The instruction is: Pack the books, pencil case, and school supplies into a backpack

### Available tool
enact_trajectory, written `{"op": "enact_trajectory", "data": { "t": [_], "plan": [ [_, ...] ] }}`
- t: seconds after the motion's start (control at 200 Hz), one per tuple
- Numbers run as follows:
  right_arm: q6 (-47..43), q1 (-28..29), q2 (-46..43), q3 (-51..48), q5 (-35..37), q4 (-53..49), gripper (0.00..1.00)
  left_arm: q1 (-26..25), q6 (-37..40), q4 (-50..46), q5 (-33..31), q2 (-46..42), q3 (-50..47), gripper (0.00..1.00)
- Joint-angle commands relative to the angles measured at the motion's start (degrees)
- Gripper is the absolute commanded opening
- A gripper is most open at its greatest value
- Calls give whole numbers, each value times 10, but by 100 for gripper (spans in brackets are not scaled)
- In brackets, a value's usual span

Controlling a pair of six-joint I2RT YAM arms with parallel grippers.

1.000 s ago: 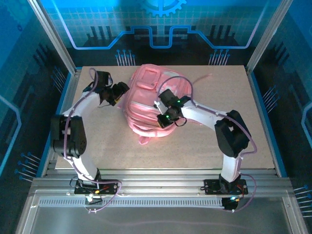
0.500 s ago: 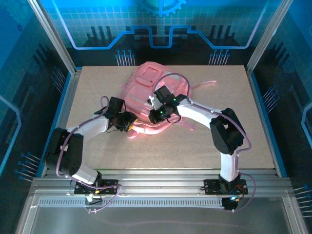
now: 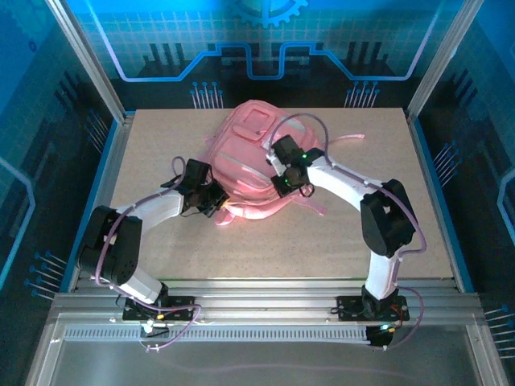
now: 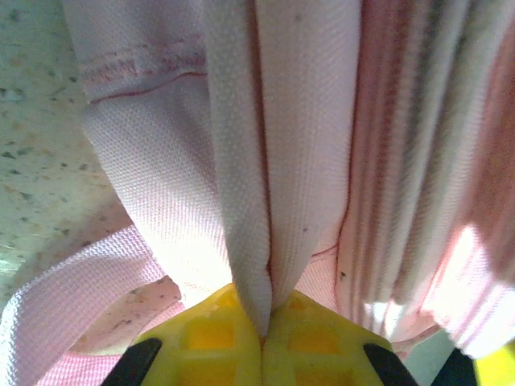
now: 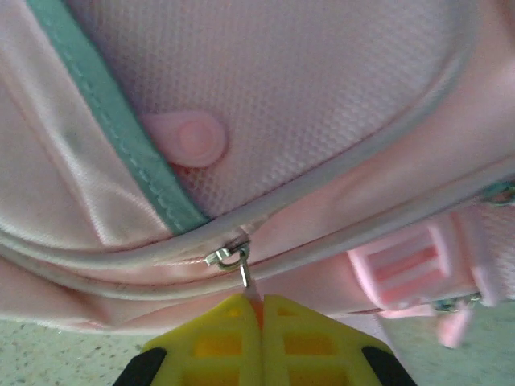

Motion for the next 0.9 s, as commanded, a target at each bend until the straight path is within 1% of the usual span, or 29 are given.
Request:
{"op": "enact_trajectory", "data": {
  "t": [0.0, 0.075, 0.155, 0.185, 0.225, 0.335, 0.48, 0.56, 0.635, 0.65, 0.67, 0.69, 0.71, 0.72, 0.735, 0.745, 0.75, 0.755, 0.77, 0.775, 0.78, 0.79, 0.8, 0.84, 0.895],
  "plan": [
    [15, -37, 12, 47, 127, -46, 0, 10, 7, 0, -42, -23, -18, 0],
    [29, -38, 17, 55, 112, 1, 0, 10, 5, 1, -42, -30, -22, 0],
    [51, -38, 24, 60, 155, 28, 0, 10, 8, -6, -44, -38, -23, 0],
    [58, -39, 29, 64, 181, 30, 0, 10, 9, -10, -46, -42, -23, 0],
    [60, -42, 32, 68, 195, 31, 0, 10, 12, -13, -48, -47, -23, 0],
    [62, -48, 25, 69, 191, 32, 0, 10, 22, -27, -51, -55, -18, 0],
    [59, -59, 21, 58, 221, 28, 0, 11, 24, -31, -56, -58, -18, 0],
    [64, -79, 28, 67, 207, 15, 0, 12, 26, -34, -53, -60, -22, 0],
    [64, -96, 23, 69, 150, 13, 0, 12, 27, -33, -47, -64, -23, 0],
    [63, -98, 19, 66, 135, 16, 4, 13, 27, -32, -45, -64, -23, 0],
    [60, -101, 12, 62, 111, 22, 13, 12, 27, -32, -43, -65, -22, 0],
    [58, -103, 4, 54, 85, 29, 24, 12, 27, -32, -42, -65, -22, 0],
    [58, -107, -6, 46, 55, 37, 37, 12, 27, -32, -40, -66, -21, 0],
    [58, -107, -12, 42, 40, 41, 46, 12, 27, -31, -39, -66, -21, 0],
    [58, -110, -21, 34, 18, 49, 57, 12, 27, -31, -38, -67, -20, 0],
    [57, -111, -28, 27, 2, 54, 66, 12, 27, -31, -37, -67, -19, 0],
    [57, -112, -35, 22, -10, 60, 72, 12, 27, -31, -37, -67, -19, 0],
    [57, -112, -35, 22, -10, 60, 72, 12, 27, -31, -37, -68, -19, 0],
    [57, -114, -45, 11, -29, 69, 86, 12, 27, -30, -37, -69, -18, 0],
    [57, -115, -49, 7, -33, 73, 93, 12, 27, -30, -36, -69, -18, 0],
    [58, -115, -52, 4, -36, 76, 97, 13, 27, -30, -36, -69, -18, 0],
    [59, -116, -59, -8, -41, 82, 99, 13, 27, -30, -36, -70, -18, 0],
    [60, -116, -66, -16, -47, 88, 100, 12, 27, -29, -36, -71, -17, 0],
    [62, -119, -92, -42, -57, 103, 100, 12, 28, -29, -36, -74, -16, 1],
    [68, -125, -121, -73, -39, 108, 100, 12, 30, -29, -36, -78, -15, 4]
  ]
}}
